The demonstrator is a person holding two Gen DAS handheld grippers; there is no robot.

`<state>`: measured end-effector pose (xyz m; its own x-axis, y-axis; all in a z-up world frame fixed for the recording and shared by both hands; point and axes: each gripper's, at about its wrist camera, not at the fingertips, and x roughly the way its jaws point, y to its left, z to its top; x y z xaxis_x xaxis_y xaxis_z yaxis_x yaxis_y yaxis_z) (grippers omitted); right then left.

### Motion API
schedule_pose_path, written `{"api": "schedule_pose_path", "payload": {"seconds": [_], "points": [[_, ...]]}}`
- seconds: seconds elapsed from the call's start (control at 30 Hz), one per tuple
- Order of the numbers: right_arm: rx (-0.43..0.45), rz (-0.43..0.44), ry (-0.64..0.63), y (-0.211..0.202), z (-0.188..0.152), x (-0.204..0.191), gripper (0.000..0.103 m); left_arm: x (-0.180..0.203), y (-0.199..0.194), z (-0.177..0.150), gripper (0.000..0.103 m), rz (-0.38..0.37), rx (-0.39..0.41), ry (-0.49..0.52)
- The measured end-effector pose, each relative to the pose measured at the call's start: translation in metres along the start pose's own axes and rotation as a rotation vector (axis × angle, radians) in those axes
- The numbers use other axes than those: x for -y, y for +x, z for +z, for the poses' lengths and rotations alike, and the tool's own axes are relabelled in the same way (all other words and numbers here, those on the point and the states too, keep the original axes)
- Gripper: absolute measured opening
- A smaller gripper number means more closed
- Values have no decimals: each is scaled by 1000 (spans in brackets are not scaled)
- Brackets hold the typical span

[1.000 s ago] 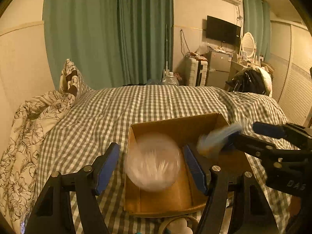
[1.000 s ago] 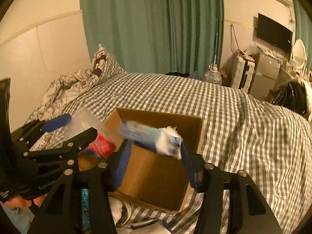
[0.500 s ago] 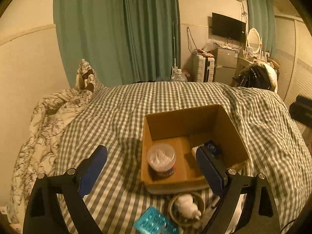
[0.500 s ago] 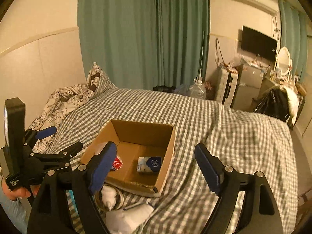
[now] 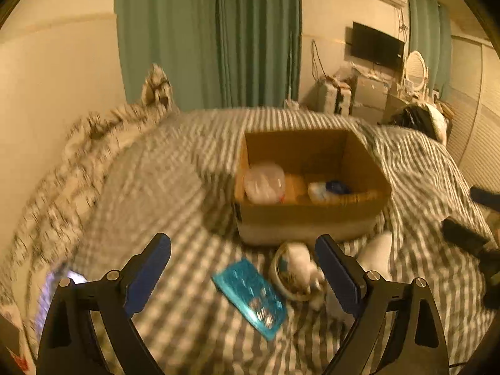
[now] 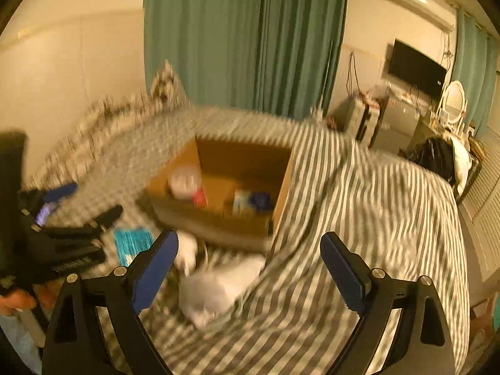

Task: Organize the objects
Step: 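Grasp the white mesh sock with the right tool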

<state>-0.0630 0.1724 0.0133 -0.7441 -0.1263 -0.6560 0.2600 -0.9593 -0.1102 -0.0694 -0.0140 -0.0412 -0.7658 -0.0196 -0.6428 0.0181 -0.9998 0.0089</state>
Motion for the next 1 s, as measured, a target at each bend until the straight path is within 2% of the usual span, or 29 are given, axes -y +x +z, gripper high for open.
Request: {"api": "schedule_pose_path", "payload": {"seconds": [0.2, 0.4, 0.43, 0.47, 0.53, 0.57, 0.67, 0.83, 1.0], "points": [[-197, 42, 1, 62, -53, -19, 92, 3, 24, -34, 96, 2, -94, 47], [-284, 82, 2, 101, -70, -29, 92, -5, 39, -50, 96, -10, -159, 29], [-295, 85, 8, 105, -71, -29, 90, -7, 40, -51, 96, -15, -163, 20], [-307, 106, 19, 110, -74, -28, 79, -9, 40, -50, 96, -21, -164, 9], [-329, 160, 44, 116, -77, -26, 65, -11, 41, -50, 96, -26, -164, -2], [-329, 180, 53, 116, -79, -25, 59, -10, 41, -50, 96, -21, -165, 2], [-288, 168, 38, 105, -76, -26, 48, -5, 40, -51, 96, -3, -165, 25], [-184, 124, 23, 69, -64, -15, 45, 1, 37, -46, 96, 9, -163, 36], [-106, 76, 54, 40, -45, 12, 45, 27, 41, -39, 96, -35, -165, 81]]}}
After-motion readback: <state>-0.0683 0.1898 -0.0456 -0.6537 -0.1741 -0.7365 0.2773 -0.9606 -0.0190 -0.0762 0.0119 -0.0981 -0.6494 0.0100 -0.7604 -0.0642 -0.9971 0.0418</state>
